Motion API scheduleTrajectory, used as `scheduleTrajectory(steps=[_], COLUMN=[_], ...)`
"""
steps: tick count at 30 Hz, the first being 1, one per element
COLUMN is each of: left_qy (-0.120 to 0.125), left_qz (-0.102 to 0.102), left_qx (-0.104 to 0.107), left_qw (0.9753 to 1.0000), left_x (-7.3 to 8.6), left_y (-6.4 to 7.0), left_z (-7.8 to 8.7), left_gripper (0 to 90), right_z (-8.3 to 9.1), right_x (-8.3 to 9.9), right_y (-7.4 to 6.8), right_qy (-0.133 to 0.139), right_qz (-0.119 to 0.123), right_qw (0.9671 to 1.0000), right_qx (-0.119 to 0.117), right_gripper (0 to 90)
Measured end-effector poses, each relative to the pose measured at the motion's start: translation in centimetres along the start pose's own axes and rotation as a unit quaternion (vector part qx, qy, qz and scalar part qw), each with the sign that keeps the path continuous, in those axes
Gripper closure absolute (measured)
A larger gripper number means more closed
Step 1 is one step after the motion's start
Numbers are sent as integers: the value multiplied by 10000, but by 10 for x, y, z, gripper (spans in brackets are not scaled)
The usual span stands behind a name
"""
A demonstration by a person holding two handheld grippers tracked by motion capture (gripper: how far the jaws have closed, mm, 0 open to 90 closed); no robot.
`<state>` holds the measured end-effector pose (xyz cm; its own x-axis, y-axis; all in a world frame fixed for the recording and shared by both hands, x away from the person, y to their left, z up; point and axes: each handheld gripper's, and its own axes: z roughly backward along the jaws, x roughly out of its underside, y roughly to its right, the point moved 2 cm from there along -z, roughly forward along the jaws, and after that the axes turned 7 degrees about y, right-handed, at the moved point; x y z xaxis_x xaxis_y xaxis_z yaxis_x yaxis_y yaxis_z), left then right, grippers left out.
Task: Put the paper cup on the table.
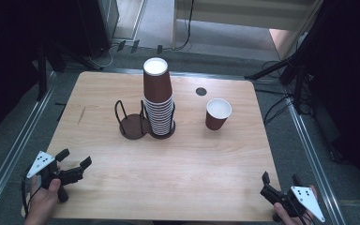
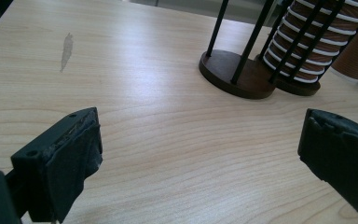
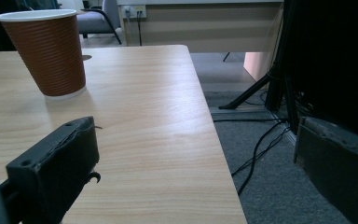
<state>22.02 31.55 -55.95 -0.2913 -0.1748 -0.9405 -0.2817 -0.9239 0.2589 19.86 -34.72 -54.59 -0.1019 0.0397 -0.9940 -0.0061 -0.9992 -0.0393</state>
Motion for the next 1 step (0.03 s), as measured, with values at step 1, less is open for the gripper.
scheduleTrajectory(steps=[1], left_qy=[2], left_qz=[-1], left_qx=[0], left_qw=[10000], left_x=[0], left_y=[0], left_z=[0], left_gripper=[3], right_z=[0], right_x=[0], right_y=[0], right_qy=[-2], right_qz=[-19], right_qw=[10000], right_qx=[-2], right_gripper=[0])
